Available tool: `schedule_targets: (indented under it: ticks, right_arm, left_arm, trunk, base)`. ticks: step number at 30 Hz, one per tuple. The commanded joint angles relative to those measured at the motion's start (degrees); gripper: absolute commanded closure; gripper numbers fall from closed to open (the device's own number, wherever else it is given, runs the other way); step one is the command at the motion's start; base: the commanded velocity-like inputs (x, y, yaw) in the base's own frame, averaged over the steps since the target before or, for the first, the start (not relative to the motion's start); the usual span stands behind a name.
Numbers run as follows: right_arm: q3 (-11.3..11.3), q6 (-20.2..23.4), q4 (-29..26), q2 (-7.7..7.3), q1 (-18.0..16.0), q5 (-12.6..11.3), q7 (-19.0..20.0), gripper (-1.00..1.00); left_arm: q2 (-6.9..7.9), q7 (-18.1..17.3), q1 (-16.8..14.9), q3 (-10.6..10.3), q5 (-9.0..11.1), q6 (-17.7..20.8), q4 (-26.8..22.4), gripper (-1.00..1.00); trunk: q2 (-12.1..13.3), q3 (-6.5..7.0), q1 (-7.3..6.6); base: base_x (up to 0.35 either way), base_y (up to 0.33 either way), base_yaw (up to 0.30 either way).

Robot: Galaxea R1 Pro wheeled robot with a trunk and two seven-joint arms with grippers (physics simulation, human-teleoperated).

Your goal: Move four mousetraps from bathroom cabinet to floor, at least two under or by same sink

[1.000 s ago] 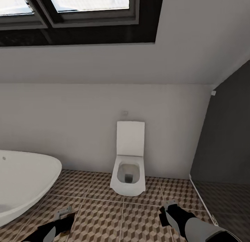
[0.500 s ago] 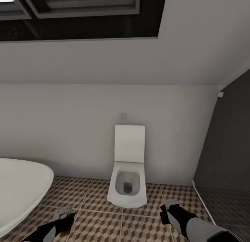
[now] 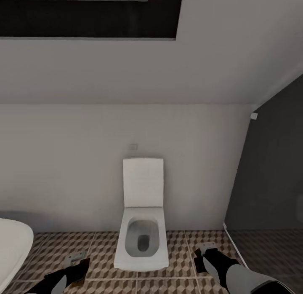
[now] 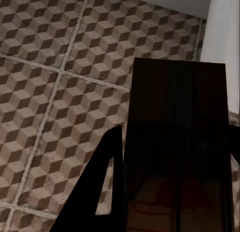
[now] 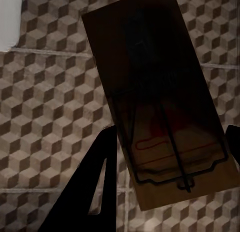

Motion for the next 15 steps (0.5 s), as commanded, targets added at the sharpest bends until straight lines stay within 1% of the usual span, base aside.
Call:
schedule_targets:
  ticks: [1,3,5,8,9,11,13,15]
  right_arm:
    - [0.5,0.3,-0.1,0.0,0.0,-0.7,-0.2,1.0]
    - [0.5,0.3,-0.1,0.0,0.0,-0.7,-0.2,1.0]
    - [0.5,0.3,-0.1,-0.01,0.0,-0.7,-0.2,1.0]
    - [0.5,0.3,-0.1,-0.02,0.0,-0.6,-0.2,1.0]
    - [0.5,0.3,-0.1,-0.05,0.0,-0.6,-0.2,1.0]
    - [0.5,0.2,-0.1,-0.07,0.0,-0.6,-0.2,1.0]
    - [0.6,0.2,-0.1,-0.08,0.0,-0.6,-0.2,1.0]
    - [0.6,0.2,-0.1,-0.08,0.0,-0.6,-0.2,1.0]
  left_arm:
    - [0.17,-0.1,0.0,0.3,0.5,0.4,-0.1,1.0]
    - [0.72,-0.2,0.0,0.4,0.7,0.3,-0.1,1.0]
    - [1.07,-0.2,0.0,0.5,0.8,0.3,-0.1,1.0]
    - [1.51,-0.2,0.0,0.5,0.8,0.3,-0.2,1.0]
    - [2.06,-0.2,0.0,0.5,0.7,0.3,-0.2,1.0]
    - [2.43,-0.2,0.0,0.3,0.4,0.4,-0.3,1.0]
    - [2.67,-0.3,0.0,-0.2,-0.2,0.4,-0.3,1.0]
    - [2.84,-0.4,0.0,-1.5,-1.7,0.5,-0.4,1.0]
  trunk:
    - [0.0,-0.06,0.03]
    - [0.0,-0.06,0.03]
    - [0.0,-0.06,0.03]
    - [0.0,-0.06,0.03]
    - [0.0,-0.06,0.03]
    - [0.0,-0.06,0.03]
    - [0.0,-0.06,0.03]
    - [0.0,-0.06,0.03]
  base:
    - [0.322,0.0,-0.042]
    - [0.233,0.0,-0.018]
    - [0.124,0.0,-0.009]
    - [0.044,0.0,-0.003]
    - [0.013,0.0,-0.001]
    - [0.009,0.0,-0.001]
    - [0.003,0.0,0.0]
    - [0.001,0.0,0.0]
